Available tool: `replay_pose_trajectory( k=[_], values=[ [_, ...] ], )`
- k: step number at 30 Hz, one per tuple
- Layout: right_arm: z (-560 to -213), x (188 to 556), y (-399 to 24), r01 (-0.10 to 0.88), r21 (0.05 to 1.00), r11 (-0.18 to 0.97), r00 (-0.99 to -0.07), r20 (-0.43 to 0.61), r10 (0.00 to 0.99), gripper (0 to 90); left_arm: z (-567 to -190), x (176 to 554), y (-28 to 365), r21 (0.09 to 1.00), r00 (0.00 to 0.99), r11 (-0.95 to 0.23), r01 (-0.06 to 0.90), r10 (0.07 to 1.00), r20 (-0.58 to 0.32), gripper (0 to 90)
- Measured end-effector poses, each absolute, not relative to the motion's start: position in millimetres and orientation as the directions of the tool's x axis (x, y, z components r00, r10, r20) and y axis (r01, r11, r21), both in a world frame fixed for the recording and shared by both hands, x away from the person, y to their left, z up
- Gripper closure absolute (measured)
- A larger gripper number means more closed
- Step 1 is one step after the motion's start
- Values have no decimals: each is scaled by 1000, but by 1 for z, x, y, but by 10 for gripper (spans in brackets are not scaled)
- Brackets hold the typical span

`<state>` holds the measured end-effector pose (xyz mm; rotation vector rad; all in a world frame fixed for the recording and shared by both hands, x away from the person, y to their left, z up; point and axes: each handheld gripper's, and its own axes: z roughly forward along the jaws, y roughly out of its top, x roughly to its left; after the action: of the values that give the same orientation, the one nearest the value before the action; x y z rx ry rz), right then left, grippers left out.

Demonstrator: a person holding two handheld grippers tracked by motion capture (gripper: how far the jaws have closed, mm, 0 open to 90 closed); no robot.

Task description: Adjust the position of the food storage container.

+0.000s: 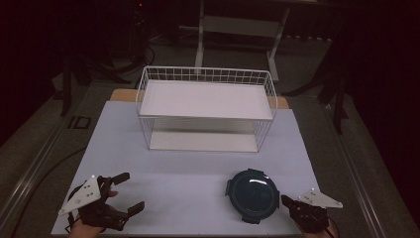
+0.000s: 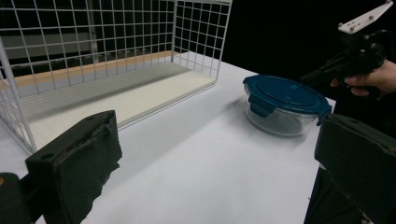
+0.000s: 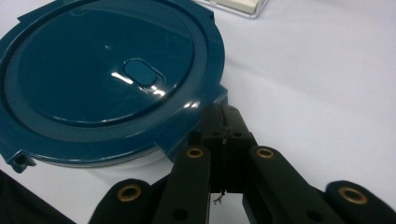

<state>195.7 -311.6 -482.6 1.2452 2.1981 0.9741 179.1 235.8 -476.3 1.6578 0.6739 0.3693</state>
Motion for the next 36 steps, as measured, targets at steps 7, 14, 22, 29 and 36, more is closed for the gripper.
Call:
replay_pose_trajectory(
  k=[7,14,22,29,36],
  values=[
    [-488,199,-312,597,724,345,-505,4,863,900,-476,179,236,971,779,-85,225,614,-127,4],
    [-488,201,-310,622,712,324,-492,33,870,900,-477,179,234,970,780,-85,227,612,-129,4],
    [-488,212,-290,610,707,357,-530,29,848,900,-477,179,234,969,784,-99,225,609,-120,4],
    [-488,223,-273,601,704,379,-572,48,819,900,-477,179,233,969,786,-100,226,606,-120,4],
    [-488,226,-270,586,717,378,-588,54,807,900,-478,179,231,968,788,-109,225,605,-115,4]
  ],
)
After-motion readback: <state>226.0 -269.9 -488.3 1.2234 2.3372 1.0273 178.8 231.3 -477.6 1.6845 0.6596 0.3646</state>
